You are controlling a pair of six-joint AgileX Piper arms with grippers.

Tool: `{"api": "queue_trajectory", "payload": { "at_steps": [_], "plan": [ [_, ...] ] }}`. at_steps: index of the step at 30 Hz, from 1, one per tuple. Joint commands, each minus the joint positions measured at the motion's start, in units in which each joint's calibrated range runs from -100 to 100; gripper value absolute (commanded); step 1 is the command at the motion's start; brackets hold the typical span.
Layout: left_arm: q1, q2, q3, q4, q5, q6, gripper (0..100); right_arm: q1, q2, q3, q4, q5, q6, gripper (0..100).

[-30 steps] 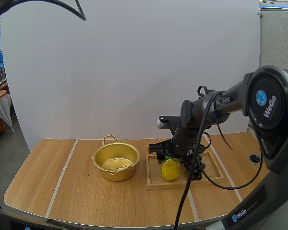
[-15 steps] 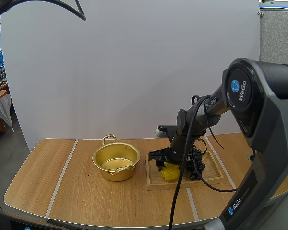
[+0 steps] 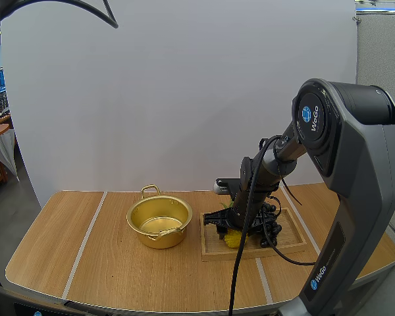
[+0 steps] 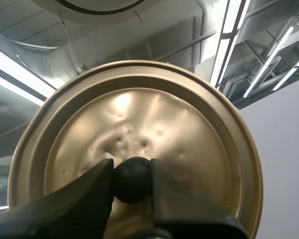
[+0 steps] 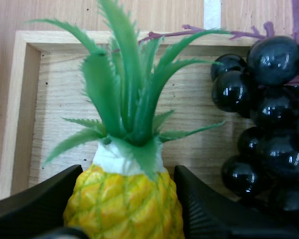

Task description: Open the pot, put the pineapple inside, and close it

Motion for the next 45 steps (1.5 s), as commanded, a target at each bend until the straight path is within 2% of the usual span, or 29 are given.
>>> {"api": "queue_trajectory", "payload": {
  "at_steps": [1, 6, 12, 18, 24, 33, 38, 45],
  "plan": [
    [-0.18, -0.3, -0.4, 0.3, -1.9, -0.5, 0, 0.1, -2.5, -0.9, -0.3, 2.8, -0.5, 0],
    [-0.18, -0.3, -0.4, 0.3, -1.9, -0.5, 0, 1.4, -8.6, -7.5, -0.3, 9.9, -2.1, 0],
    [-0.18, -0.3, -0.4, 0.3, -1.9, -0.5, 0, 6.4, -14.3, -18.3, -0.3, 17.6, -2.9, 0],
    [-0.18, -0.3, -0.4, 0.3, -1.9, -0.5, 0, 12.0, -13.7, -25.3, 2.3, 20.4, -2.6, 0],
    [-0.18, -0.3, -0.4, 0.3, -1.9, -0.5, 0, 16.2, -8.1, -27.6, 2.4, 18.9, -2.6, 0],
    [-0.18, -0.3, -0.4, 0.3, -1.9, -0.5, 0, 17.6, 2.6, -27.6, 2.0, 14.5, -2.6, 0],
    [-0.18, -0.3, -0.4, 0.3, -1.9, -0.5, 0, 17.5, 6.2, -27.6, -0.4, 13.7, -2.5, 0],
    [-0.18, -0.3, -0.4, 0.3, -1.9, -0.5, 0, 17.3, 8.8, -27.6, -5.0, 14.5, 1.0, 0]
  ]
}}
